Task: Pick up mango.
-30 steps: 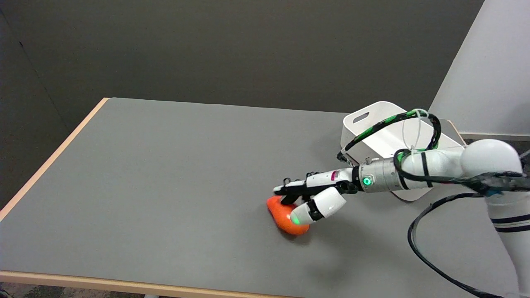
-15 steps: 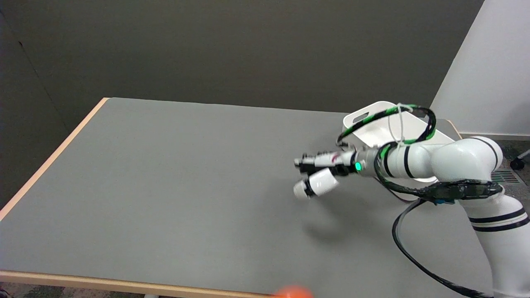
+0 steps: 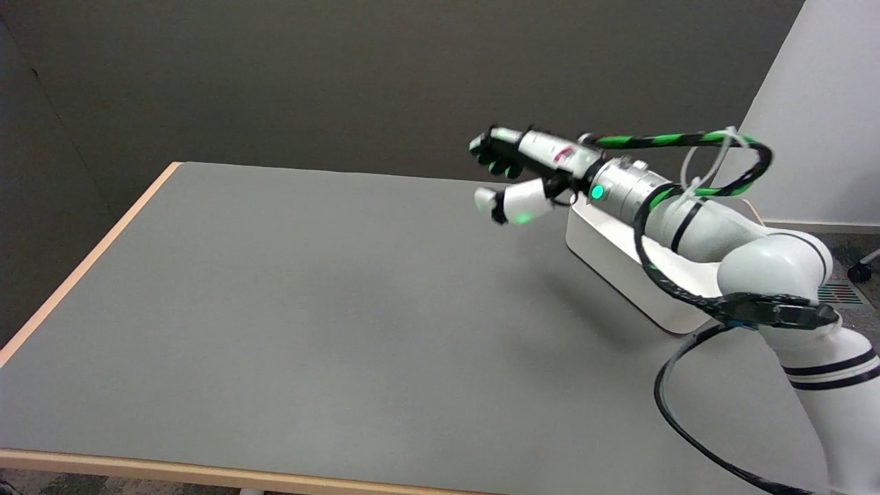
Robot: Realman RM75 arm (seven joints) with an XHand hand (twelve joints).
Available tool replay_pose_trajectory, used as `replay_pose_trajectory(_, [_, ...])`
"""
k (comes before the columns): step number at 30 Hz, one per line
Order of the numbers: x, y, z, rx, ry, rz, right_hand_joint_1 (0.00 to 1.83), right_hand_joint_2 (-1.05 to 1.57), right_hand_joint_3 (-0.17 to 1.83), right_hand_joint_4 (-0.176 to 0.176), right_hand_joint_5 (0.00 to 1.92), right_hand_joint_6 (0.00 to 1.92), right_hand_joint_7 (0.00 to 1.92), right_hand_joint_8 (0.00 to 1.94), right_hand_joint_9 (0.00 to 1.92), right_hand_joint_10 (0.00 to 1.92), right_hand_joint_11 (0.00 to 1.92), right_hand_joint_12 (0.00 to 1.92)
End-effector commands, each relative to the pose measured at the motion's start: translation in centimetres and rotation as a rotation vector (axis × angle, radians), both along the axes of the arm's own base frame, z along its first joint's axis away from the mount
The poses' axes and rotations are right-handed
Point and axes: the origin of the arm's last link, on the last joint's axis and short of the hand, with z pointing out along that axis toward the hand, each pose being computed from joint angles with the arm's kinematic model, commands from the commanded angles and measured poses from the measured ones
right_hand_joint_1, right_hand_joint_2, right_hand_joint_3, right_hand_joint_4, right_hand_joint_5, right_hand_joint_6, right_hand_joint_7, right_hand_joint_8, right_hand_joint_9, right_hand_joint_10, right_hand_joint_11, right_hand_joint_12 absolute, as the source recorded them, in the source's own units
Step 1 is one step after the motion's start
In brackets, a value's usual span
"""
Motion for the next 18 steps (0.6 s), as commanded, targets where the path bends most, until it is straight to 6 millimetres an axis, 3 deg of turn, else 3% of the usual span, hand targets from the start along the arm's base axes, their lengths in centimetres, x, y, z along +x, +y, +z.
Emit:
replay_pose_trajectory(1, [4.2, 3.8, 4.4, -0.189, -0.322, 0.548, 0.73, 0.81, 0.91, -0.031, 0.27, 1.0, 0.54, 0.69, 0.52, 1.07, 0.36, 1.71])
replay_pose_trajectory(10, [4.4, 5.5, 4.2, -0.233, -0.516, 0.71, 0.83, 0.8, 0.9, 0.045, 0.4, 1.21, 0.67, 0.96, 0.67, 1.24, 0.34, 1.92])
replay_pose_trajectory(12, [4.7, 5.8, 3.9, -0.225, -0.538, 0.733, 0.88, 1.24, 0.25, 0.02, 0.54, 1.67, 0.73, 1.0, 0.72, 1.2, 0.3, 1.92])
replay_pose_trajectory(14, [5.1, 6.1, 3.6, -0.207, -0.53, 0.765, 1.14, 1.31, -0.02, -0.12, 0.51, 1.68, 0.82, 1.28, 0.76, 1.21, 0.38, 1.92])
replay_pose_trajectory(16, [5.5, 6.4, 3.7, -0.174, -0.558, 0.786, 1.15, 1.3, -0.02, -0.114, 0.53, 1.66, 0.83, 1.27, 0.77, 1.23, 0.42, 1.92])
replay_pose_trajectory(18, [5.5, 6.7, 4.0, -0.158, -0.609, 0.786, 1.16, 1.23, 0.09, -0.103, 0.56, 1.66, 0.85, 1.24, 0.79, 1.25, 0.47, 1.92])
